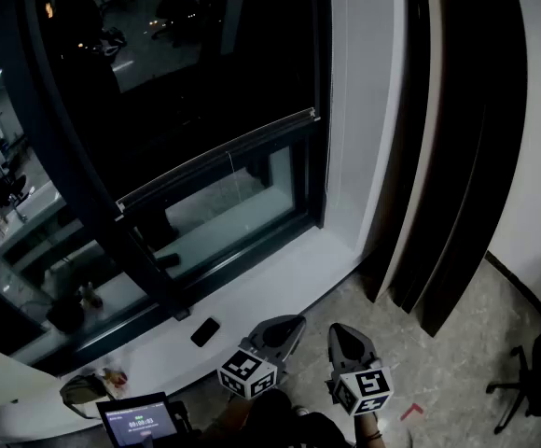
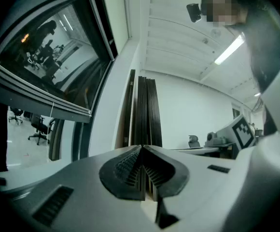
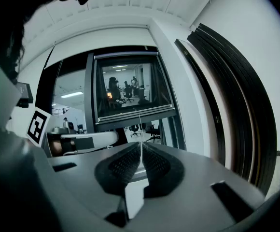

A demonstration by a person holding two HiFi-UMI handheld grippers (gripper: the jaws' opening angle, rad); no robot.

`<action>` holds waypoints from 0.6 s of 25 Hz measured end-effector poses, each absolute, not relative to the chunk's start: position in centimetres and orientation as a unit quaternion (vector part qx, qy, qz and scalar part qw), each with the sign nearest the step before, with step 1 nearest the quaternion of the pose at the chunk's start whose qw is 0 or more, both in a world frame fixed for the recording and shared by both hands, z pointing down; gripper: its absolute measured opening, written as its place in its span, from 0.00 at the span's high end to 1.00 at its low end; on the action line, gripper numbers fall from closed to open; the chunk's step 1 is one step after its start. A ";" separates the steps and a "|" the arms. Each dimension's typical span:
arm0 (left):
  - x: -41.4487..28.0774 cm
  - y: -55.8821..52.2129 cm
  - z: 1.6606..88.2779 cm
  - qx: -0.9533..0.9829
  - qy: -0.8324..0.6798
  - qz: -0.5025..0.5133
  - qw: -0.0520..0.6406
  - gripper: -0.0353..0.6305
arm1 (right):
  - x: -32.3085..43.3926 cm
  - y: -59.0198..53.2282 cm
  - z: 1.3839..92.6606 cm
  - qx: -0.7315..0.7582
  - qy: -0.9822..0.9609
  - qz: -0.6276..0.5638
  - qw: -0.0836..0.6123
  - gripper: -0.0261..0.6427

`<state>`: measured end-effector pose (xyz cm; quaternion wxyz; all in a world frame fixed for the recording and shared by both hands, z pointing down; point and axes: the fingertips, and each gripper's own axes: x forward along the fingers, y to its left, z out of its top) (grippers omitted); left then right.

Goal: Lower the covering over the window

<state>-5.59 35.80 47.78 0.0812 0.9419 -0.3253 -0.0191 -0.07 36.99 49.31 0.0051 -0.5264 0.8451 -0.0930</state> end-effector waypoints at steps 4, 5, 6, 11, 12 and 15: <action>-5.3 33.3 47.7 0.941 -0.329 -0.019 0.076 0.93 | 0.4 34.7 49.4 -0.525 0.847 -0.087 0.003 0.93; -5.2 32.6 47.6 0.941 -0.329 -0.020 0.075 0.93 | 0.5 34.0 49.4 -0.525 0.847 -0.088 0.003 0.93; -5.1 31.8 47.5 0.941 -0.328 -0.022 0.073 0.93 | 0.5 33.2 49.5 -0.525 0.847 -0.088 0.004 0.93; -4.8 26.4 47.6 0.943 -0.323 -0.027 0.073 0.93 | 0.9 28.1 49.6 -0.534 0.841 -0.089 0.011 0.93; -4.8 25.1 47.6 0.944 -0.321 -0.026 0.073 0.93 | 1.1 26.8 49.6 -0.539 0.838 -0.090 0.014 0.93; -4.8 20.5 47.3 0.946 -0.315 -0.021 0.070 0.93 | 1.2 21.9 48.8 -0.545 0.834 -0.087 0.020 0.93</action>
